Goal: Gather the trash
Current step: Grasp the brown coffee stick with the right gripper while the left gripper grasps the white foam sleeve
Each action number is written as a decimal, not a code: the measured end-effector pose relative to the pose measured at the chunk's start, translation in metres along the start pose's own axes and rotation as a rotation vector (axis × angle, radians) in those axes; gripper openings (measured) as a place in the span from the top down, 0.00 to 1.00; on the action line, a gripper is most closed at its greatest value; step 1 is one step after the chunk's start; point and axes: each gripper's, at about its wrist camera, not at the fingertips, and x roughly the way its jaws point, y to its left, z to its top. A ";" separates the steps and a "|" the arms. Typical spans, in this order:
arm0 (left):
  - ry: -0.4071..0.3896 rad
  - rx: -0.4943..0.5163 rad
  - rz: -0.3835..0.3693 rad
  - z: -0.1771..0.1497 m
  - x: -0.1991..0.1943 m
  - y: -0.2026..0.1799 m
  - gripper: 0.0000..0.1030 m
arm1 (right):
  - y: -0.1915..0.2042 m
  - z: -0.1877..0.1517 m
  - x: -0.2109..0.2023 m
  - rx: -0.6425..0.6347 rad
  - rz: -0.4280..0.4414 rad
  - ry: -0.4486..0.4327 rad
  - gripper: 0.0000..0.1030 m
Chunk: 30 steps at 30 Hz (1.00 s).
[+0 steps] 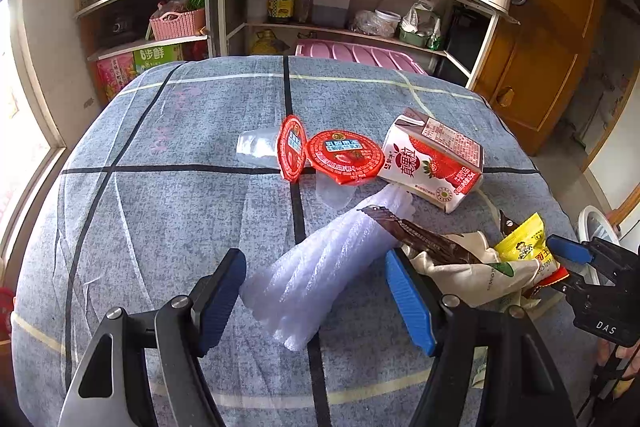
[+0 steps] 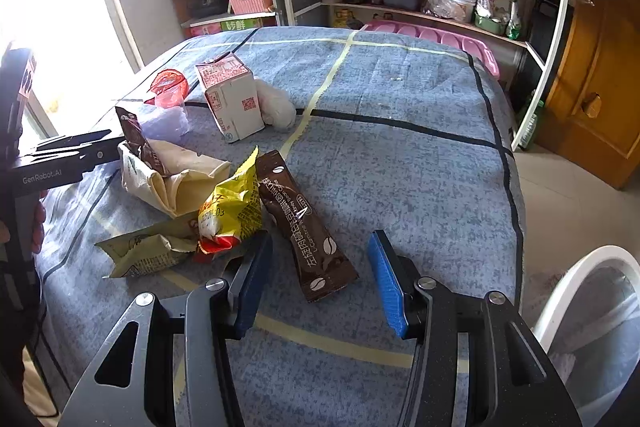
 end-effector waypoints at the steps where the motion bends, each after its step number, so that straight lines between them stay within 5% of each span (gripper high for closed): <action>1: 0.003 -0.001 -0.004 -0.001 0.001 0.000 0.31 | 0.000 0.000 0.000 0.001 0.006 -0.001 0.50; 5: 0.006 0.018 -0.018 -0.004 0.000 -0.004 0.43 | 0.001 0.000 0.000 -0.002 0.008 0.000 0.53; 13: 0.044 0.058 -0.031 -0.010 0.006 -0.016 0.59 | 0.006 -0.004 -0.003 -0.020 0.003 -0.007 0.75; 20: 0.049 0.055 -0.027 -0.011 0.006 -0.015 0.72 | 0.003 -0.005 -0.004 -0.003 0.016 -0.011 0.76; 30: 0.023 0.025 -0.031 -0.019 -0.010 -0.017 0.74 | 0.000 -0.011 -0.015 0.023 0.017 -0.039 0.77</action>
